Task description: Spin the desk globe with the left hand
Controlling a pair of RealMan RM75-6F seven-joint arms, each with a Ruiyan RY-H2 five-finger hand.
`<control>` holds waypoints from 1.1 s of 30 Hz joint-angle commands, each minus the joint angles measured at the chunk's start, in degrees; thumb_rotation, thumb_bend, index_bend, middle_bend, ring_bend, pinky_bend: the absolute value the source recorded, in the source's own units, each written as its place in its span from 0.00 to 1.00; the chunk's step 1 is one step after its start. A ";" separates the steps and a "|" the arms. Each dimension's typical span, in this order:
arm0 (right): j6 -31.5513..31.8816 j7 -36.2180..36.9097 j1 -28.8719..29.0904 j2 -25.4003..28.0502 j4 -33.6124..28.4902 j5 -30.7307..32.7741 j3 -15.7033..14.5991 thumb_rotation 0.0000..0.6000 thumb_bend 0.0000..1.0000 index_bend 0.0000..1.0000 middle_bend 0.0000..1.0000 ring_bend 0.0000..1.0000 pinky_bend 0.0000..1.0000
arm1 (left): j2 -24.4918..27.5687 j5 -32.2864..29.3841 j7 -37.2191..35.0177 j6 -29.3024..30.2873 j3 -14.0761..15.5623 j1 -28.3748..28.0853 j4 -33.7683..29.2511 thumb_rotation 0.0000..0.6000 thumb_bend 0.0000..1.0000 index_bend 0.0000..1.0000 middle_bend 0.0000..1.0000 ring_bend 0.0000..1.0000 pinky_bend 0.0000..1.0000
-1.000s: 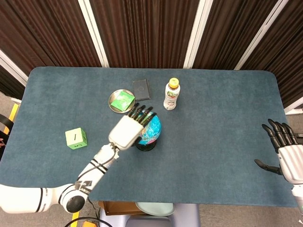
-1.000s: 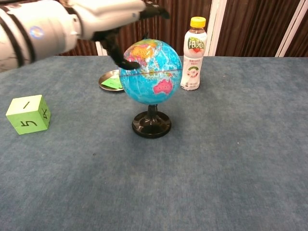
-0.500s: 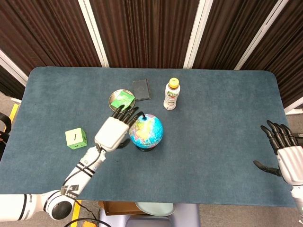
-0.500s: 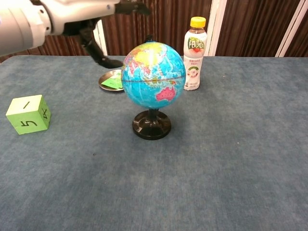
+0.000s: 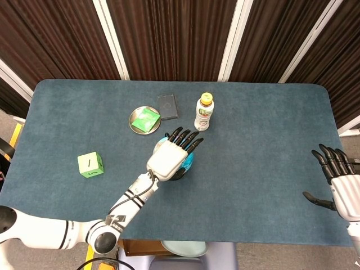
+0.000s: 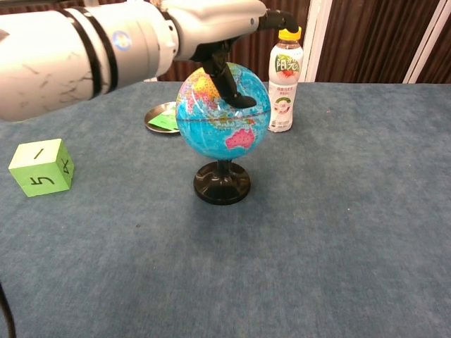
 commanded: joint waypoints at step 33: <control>-0.29 1.45 0.62 -0.56 1.55 -1.10 -0.33 1.00 0.18 0.00 0.10 0.00 0.00 | 8.16 14.43 -5.77 10.34 10.06 10.50 -10.35 1.00 0.30 0.00 0.00 0.00 0.00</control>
